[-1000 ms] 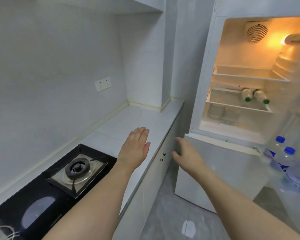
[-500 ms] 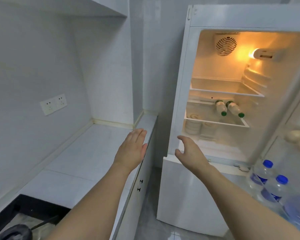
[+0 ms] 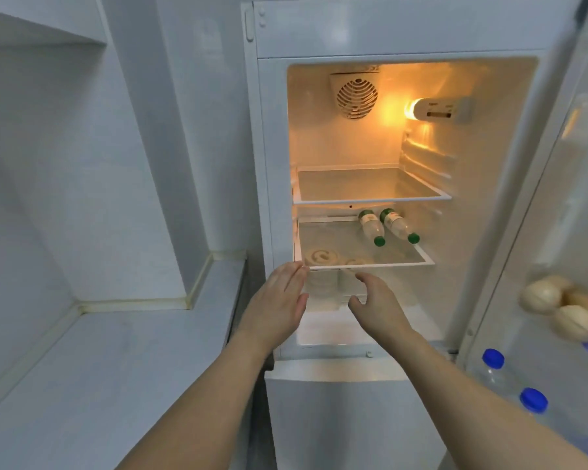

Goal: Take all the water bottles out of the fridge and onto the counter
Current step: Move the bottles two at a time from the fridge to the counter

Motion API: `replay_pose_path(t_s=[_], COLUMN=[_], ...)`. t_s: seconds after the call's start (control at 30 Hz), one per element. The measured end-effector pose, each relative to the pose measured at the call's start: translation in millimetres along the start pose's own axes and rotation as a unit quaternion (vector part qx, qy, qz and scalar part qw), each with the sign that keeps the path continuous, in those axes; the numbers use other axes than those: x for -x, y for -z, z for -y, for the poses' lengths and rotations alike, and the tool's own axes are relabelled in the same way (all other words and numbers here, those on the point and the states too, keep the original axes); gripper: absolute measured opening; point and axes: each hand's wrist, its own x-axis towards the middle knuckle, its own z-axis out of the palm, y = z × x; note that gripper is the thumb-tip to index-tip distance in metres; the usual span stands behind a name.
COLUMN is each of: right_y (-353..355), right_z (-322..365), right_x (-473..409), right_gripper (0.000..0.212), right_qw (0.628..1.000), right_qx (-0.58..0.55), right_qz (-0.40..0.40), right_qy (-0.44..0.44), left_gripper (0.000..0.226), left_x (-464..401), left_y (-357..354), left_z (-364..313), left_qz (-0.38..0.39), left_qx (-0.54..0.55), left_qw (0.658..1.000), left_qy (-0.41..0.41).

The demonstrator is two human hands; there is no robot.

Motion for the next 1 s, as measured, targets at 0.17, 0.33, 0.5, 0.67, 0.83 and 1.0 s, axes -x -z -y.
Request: replay_pose_path(t_s=[0.17, 0.33, 0.5, 0.67, 0.83, 1.0], right_y=[19, 28, 24, 16, 6, -2], right_z=[-36, -75, -133, -172, -206, -221], right_x=[-81, -152, -217, -259, -301, -324], right_gripper=[0.050, 0.048, 0.053, 0.058, 0.054, 0.061], right_qw=[0.996, 0.985, 0.973, 0.961, 0.960, 0.957], right_qx=[-0.034, -0.067, -0.097, -0.086, -0.071, 0.016], right_qz=[-0.068, -0.124, -0.137, -0.170, -0.179, -0.168], right_qy=[-0.046, -0.097, -0.157, -0.199, -0.202, -0.238], left_gripper=[0.042, 0.042, 0.046, 0.050, 0.057, 0.081], left_x=[-84, -159, -226, -269, -300, -321], left_y=[-54, -104, -162, -209, -255, -284], left_z=[7, 5, 6, 10, 19, 23], left_qz=[0.037, 0.108, 0.193, 0.222, 0.251, 0.287], left_qx=[0.025, 0.012, -0.010, -0.038, -0.051, -0.084], left_qw=[0.998, 0.992, 0.979, 0.971, 0.963, 0.949], left_qy=[-0.040, -0.066, -0.064, -0.086, -0.084, -0.094])
